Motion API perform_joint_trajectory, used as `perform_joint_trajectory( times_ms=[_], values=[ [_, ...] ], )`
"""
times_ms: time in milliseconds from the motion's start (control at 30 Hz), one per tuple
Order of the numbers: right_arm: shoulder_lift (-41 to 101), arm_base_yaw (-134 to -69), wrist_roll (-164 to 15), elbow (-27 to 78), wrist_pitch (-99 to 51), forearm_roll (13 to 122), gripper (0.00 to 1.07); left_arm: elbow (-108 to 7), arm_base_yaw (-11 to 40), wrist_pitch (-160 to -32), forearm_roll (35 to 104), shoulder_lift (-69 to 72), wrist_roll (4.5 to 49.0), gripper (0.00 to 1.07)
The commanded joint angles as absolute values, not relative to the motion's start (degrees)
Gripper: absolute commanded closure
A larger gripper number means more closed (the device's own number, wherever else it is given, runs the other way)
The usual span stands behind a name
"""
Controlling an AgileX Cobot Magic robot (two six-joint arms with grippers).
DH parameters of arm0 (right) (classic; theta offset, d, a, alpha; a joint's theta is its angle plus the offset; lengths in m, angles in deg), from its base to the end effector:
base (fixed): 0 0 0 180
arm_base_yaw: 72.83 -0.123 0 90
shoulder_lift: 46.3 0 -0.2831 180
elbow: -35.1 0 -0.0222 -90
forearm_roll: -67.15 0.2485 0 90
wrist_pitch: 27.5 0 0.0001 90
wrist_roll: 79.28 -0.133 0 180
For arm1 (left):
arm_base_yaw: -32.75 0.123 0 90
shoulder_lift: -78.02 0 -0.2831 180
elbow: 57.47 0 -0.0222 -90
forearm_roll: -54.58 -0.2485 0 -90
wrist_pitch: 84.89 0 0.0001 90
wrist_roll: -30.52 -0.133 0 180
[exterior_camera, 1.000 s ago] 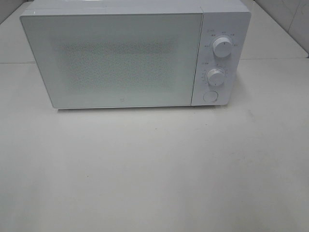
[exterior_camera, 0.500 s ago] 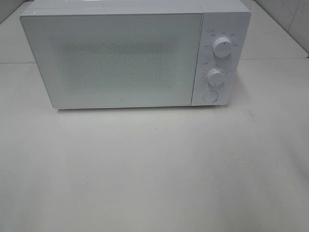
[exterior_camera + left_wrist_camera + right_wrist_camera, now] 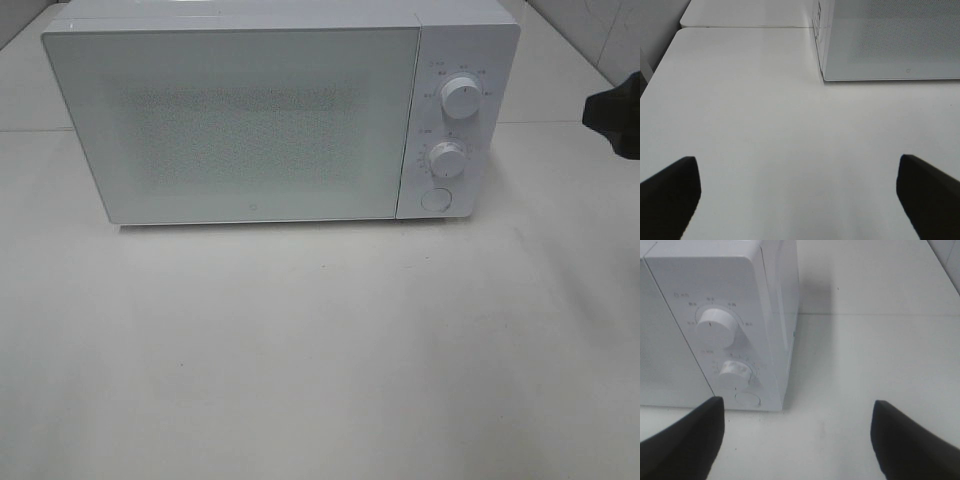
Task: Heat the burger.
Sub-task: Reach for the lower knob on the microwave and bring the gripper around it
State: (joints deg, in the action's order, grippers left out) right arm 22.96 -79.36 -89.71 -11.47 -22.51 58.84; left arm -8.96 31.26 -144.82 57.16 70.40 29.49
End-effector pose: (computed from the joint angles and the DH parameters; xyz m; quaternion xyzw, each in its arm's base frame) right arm 0.2554 0.0309 0.2519 -0.0350 0.8228 0.0481 0.5652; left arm 0.0326 -0.0060 0.2590 0.0194 0.8479 -0.0246 0.5292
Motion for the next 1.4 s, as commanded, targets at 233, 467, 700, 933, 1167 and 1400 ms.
perform_joint_trajectory(
  times_ms=[233, 467, 700, 933, 1167, 1400],
  values=[
    [32.4, -79.0, -88.9, -11.1, -6.9, 58.2, 0.31, -8.7, 31.4, -144.3, 57.3, 72.0, 29.5, 0.04],
    [41.0, -79.0, -88.9, -11.1, 5.2, 58.3, 0.31, -8.7, 31.4, -144.3, 57.3, 72.0, 29.5, 0.04],
    [45.8, -79.1, -86.8, -11.2, 12.4, 60.1, 0.31, -8.7, 31.4, -144.3, 57.3, 72.0, 29.5, 0.04],
    [49.3, -79.7, -76.6, -18.2, 27.7, 72.5, 0.31, -8.7, 31.4, -144.3, 57.3, 72.0, 29.5, 0.04],
    [49.5, -87.6, -71.4, -22.4, 35.1, 80.4, 0.31, -8.7, 31.4, -144.3, 57.3, 72.0, 29.5, 0.04],
    [49.5, -94.0, -67.0, -22.4, 37.6, 86.6, 0.31, -8.7, 31.4, -144.3, 57.3, 72.0, 29.5, 0.04]
  ],
)
